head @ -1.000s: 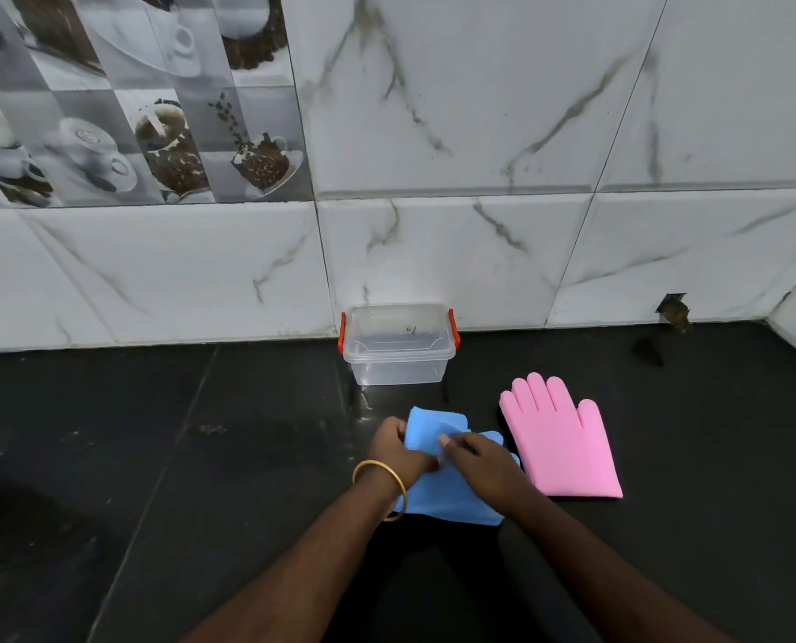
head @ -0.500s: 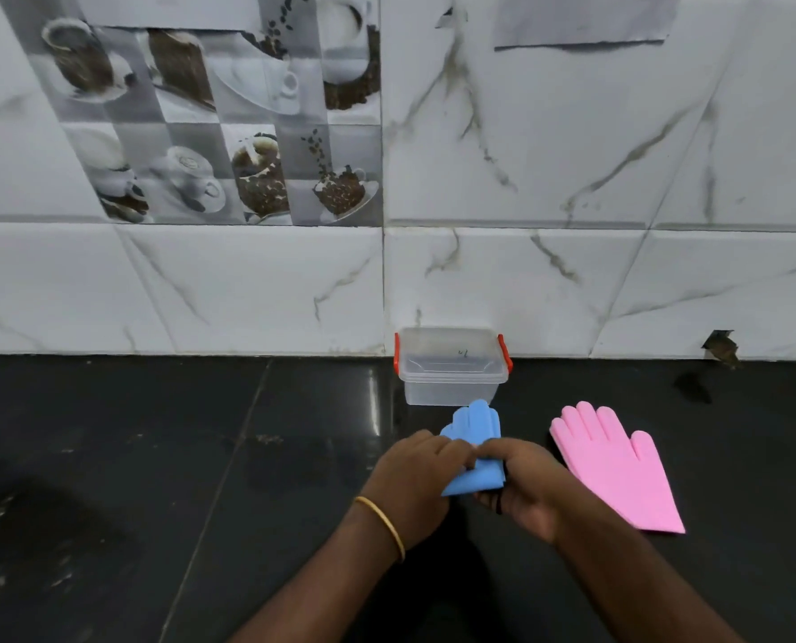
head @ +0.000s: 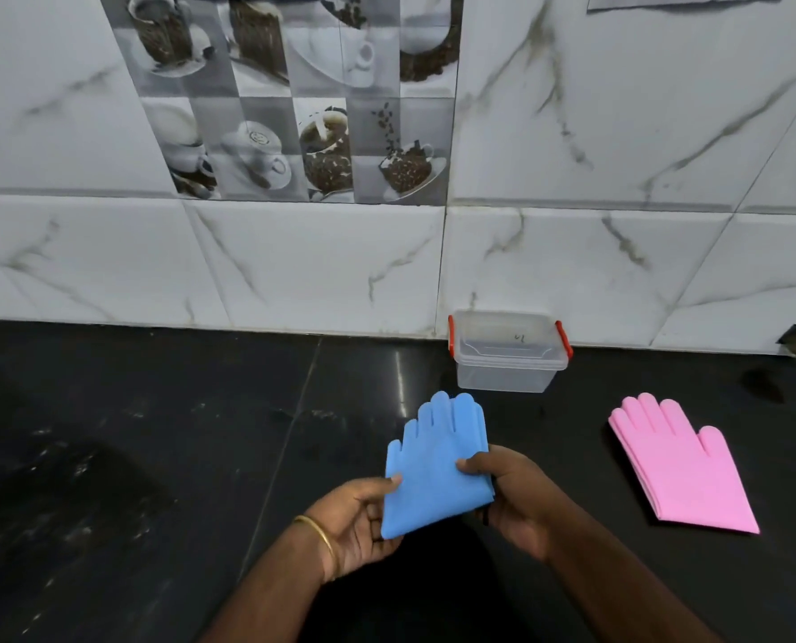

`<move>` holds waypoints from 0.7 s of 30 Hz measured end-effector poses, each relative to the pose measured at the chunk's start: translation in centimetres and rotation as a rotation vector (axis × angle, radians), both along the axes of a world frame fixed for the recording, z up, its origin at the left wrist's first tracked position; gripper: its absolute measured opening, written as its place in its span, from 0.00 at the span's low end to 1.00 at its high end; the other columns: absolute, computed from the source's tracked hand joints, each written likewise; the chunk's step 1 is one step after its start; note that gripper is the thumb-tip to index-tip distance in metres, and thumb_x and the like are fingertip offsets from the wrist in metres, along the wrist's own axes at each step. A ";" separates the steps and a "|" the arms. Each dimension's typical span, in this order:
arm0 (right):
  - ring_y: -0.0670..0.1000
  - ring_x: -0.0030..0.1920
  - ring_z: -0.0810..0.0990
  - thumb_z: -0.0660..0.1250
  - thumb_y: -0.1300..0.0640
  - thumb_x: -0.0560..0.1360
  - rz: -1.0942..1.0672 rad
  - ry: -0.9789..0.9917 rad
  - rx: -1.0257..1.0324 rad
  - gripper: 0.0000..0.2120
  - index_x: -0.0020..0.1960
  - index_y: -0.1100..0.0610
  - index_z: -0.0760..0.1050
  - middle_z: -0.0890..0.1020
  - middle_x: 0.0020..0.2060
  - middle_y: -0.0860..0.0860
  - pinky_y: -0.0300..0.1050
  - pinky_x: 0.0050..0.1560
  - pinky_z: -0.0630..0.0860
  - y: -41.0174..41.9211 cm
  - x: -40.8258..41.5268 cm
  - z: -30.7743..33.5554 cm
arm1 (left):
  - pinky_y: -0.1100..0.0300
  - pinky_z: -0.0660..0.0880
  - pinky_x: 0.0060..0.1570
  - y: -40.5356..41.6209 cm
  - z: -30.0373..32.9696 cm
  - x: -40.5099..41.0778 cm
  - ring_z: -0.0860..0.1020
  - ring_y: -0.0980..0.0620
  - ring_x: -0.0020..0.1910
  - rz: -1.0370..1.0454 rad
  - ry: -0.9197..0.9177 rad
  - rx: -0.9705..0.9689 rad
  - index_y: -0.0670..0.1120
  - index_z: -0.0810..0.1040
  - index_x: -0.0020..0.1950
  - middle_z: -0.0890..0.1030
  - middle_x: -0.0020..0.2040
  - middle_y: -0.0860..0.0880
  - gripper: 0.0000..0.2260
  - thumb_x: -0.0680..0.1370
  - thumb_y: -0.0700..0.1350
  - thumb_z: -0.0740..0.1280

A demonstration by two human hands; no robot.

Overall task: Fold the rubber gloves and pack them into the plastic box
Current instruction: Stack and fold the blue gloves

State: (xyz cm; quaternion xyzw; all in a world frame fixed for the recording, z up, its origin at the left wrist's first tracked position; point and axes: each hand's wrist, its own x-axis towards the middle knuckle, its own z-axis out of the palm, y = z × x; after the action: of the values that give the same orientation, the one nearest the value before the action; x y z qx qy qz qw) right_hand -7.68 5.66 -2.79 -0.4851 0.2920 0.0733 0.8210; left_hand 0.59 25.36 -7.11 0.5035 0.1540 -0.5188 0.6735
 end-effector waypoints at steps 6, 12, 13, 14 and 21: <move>0.61 0.54 0.82 0.62 0.73 0.74 -0.037 -0.085 -0.122 0.16 0.60 0.64 0.77 0.83 0.55 0.62 0.58 0.55 0.79 1.5 3.0 0.8 | 0.51 0.83 0.36 -0.3 2.2 3.6 0.84 0.43 0.41 0.197 -0.372 0.007 0.37 0.77 0.59 0.84 0.50 0.38 0.16 0.72 0.28 0.66; 0.53 0.52 0.85 0.66 0.68 0.74 -0.050 -0.281 -0.266 0.20 0.59 0.49 0.78 0.86 0.53 0.49 0.49 0.47 0.83 1.2 6.8 0.3 | 0.46 0.81 0.48 -0.4 3.1 6.7 0.84 0.44 0.50 0.390 -0.693 -0.030 0.42 0.77 0.60 0.85 0.53 0.44 0.22 0.68 0.30 0.74; 0.51 0.50 0.86 0.67 0.68 0.73 -0.066 -0.258 -0.297 0.20 0.57 0.47 0.78 0.86 0.51 0.48 0.47 0.44 0.82 1.2 6.9 -1.0 | 0.44 0.80 0.50 -0.3 2.2 6.9 0.83 0.43 0.50 0.397 -0.691 0.001 0.41 0.76 0.61 0.85 0.53 0.43 0.23 0.68 0.29 0.74; 0.50 0.48 0.86 0.68 0.69 0.72 -0.081 -0.229 -0.326 0.20 0.55 0.47 0.78 0.86 0.51 0.48 0.44 0.42 0.82 1.4 6.8 -2.6 | 0.44 0.79 0.51 -0.3 1.0 6.9 0.83 0.42 0.50 0.395 -0.683 0.050 0.39 0.76 0.62 0.85 0.52 0.41 0.24 0.67 0.27 0.73; 0.46 0.49 0.80 0.73 0.60 0.72 0.116 0.015 -0.744 0.29 0.70 0.56 0.67 0.79 0.52 0.48 0.39 0.44 0.80 2.1 5.4 -10.5 | 0.44 0.80 0.53 -0.4 -5.3 5.8 0.82 0.41 0.49 0.287 -0.618 0.418 0.36 0.78 0.54 0.83 0.51 0.37 0.19 0.66 0.25 0.73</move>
State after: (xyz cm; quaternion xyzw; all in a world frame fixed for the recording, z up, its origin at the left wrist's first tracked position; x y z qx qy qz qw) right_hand -2.25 7.81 -13.33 -0.7654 0.2766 0.0122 0.5809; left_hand 6.37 24.98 -12.37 0.7355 0.1151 -0.2009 0.6367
